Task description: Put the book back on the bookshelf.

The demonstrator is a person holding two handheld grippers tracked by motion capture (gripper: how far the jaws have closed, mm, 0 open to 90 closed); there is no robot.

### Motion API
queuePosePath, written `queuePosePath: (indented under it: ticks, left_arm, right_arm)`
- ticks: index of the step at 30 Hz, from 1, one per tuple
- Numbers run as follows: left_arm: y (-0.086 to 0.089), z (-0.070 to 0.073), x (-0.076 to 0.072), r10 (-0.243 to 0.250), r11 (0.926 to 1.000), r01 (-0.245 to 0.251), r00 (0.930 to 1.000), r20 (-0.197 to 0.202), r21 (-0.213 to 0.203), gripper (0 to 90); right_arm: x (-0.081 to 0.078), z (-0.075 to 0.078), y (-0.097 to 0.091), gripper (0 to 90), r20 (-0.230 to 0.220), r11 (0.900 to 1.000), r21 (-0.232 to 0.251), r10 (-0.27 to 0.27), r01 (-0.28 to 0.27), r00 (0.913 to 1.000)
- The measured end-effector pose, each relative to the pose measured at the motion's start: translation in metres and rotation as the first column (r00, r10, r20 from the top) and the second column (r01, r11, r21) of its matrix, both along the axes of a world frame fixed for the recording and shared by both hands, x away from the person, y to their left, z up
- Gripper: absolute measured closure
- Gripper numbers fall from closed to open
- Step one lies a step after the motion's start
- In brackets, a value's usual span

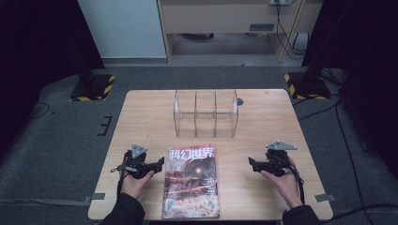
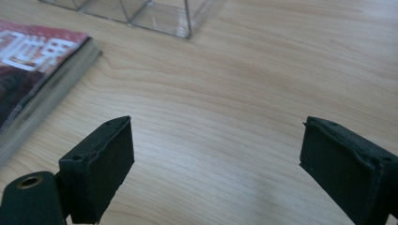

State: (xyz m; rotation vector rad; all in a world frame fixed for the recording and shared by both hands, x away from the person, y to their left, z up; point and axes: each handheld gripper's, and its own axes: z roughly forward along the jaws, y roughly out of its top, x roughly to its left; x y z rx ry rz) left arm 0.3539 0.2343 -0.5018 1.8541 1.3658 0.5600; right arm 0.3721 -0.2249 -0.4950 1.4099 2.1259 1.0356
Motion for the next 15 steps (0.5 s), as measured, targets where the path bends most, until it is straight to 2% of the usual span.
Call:
queuePosePath:
  ticks: [3,8,15]
  left_arm:
    - [-0.005,0.000,-0.001,-0.018,0.9998,0.018,0.9998,-0.005,-0.002,14.2]
    - [-0.010,0.001,-0.002,-0.031,0.9995,0.031,0.9995,0.007,0.000,14.3]
    - [-0.017,-0.001,-0.003,-0.049,0.9988,0.049,0.9987,0.009,-0.001,14.9]
  right_arm:
    - [-0.001,0.003,0.010,10.4,0.008,0.9994,0.029,0.020,-0.020,0.9998]
    - [-0.002,0.004,0.020,10.4,0.006,0.9985,0.033,0.044,-0.044,0.9990]
    - [-0.005,0.012,0.040,10.4,0.021,0.9931,0.083,0.081,-0.083,0.9965]
